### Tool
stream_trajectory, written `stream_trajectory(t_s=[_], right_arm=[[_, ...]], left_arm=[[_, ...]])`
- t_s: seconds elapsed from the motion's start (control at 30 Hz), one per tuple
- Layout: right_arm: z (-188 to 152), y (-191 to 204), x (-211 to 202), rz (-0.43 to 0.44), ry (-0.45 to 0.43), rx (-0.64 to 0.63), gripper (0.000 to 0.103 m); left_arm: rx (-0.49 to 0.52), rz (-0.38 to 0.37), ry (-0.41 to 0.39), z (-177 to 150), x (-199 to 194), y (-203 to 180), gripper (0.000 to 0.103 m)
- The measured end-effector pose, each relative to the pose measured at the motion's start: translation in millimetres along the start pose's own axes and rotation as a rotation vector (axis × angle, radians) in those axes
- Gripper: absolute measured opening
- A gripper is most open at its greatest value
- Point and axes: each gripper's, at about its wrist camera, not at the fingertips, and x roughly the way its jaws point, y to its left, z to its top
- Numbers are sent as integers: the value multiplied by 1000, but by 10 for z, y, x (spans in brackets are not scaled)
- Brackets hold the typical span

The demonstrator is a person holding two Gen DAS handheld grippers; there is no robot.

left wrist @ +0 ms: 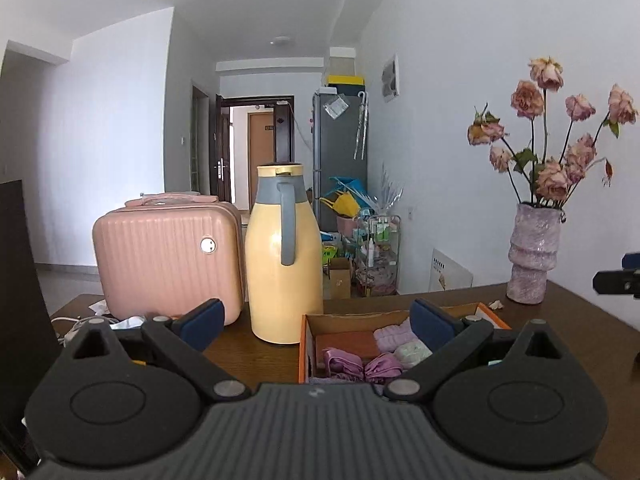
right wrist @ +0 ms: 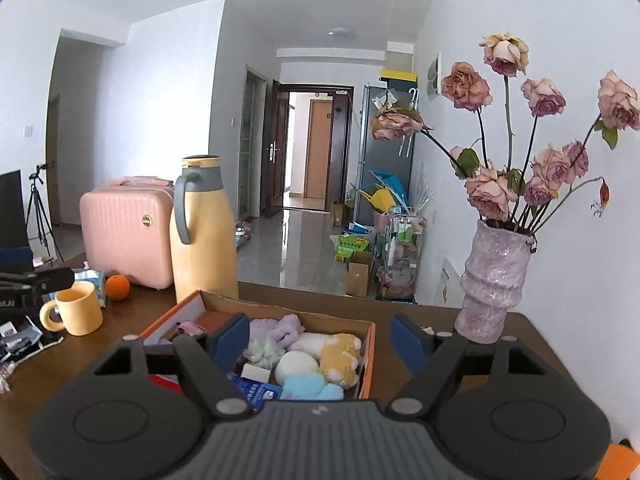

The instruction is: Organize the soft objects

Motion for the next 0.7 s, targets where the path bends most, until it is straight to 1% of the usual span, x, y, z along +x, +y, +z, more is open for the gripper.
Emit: stream_trajectory(t_s=[0.1, 0.17, 0.27, 0.4, 0.5, 0.57, 0.63, 0.7], right_arm=[[-84, 42, -105, -6, -22, 18, 77], [-190, 84, -256, -13, -44, 27, 77], [-456, 214, -610, -34, -59, 37, 79], [-902, 422, -1167, 6, -80, 51, 81], [-1236, 598, -1577, 44, -98, 65, 83], [-1437, 728, -1831, 58, -106, 73, 84], [-1618, 837, -2049, 59, -119, 88, 86], [-1795, 948, -2242, 52, -125, 97, 86]], left_arm=[[-9, 8, -22, -88, -231, 24, 101], [-13, 24, -25, -202, -489, 36, 101], [-2, 43, -57, -473, -985, 43, 102], [27, 55, -99, -836, -1601, 52, 103], [36, 67, -77, -1038, -1954, 58, 103], [31, 49, -68, -1179, -2201, 86, 103], [20, 50, -65, -1343, -2439, 116, 103], [21, 73, -56, -1509, -2656, 140, 103]])
